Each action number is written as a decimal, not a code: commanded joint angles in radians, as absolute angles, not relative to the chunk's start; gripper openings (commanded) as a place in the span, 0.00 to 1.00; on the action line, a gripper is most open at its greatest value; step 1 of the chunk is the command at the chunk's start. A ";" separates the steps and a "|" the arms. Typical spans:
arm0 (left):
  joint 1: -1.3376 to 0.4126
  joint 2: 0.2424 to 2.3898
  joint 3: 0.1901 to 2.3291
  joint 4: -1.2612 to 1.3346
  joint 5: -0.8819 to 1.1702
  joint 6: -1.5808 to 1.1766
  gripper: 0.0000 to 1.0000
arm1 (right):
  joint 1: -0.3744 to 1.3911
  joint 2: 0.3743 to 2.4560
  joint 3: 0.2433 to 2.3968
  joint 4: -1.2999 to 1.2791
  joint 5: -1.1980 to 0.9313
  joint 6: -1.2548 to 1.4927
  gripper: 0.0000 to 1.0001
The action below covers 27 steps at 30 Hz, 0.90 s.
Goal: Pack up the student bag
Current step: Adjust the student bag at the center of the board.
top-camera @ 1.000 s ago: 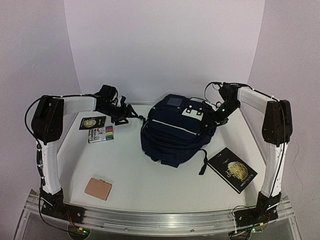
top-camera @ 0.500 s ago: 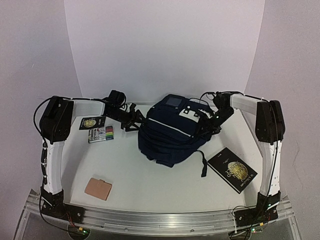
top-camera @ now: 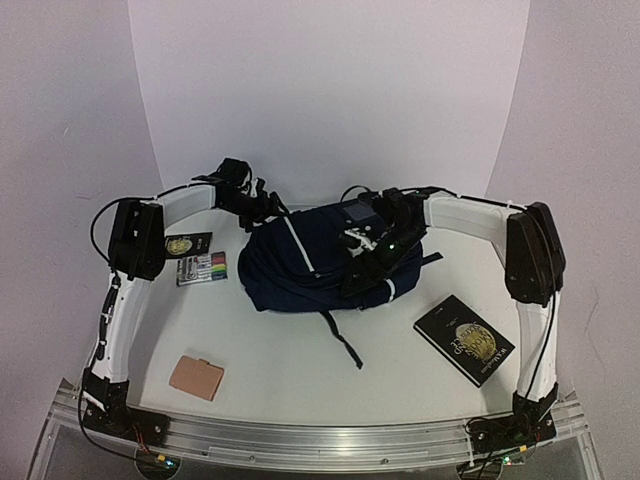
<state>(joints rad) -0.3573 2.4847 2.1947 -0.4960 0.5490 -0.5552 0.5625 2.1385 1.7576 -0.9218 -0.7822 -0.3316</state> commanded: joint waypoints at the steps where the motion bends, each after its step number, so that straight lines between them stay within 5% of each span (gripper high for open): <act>1: -0.325 2.315 2.180 -0.599 0.393 -0.465 0.86 | 0.465 2.005 1.808 -0.872 -0.770 -0.364 0.96; 15: -0.373 1.847 1.467 -0.545 0.438 -0.619 0.83 | 0.350 2.108 1.930 -0.870 -0.530 -0.475 0.95; 27: -0.428 2.113 1.659 -0.470 0.439 -0.623 0.68 | 0.355 2.128 1.780 -0.869 -0.567 -0.503 0.89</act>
<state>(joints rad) -0.4438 2.0220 1.4996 -0.5255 0.4605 -0.6367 0.3494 2.1536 1.8673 -0.8234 -0.5510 -0.4962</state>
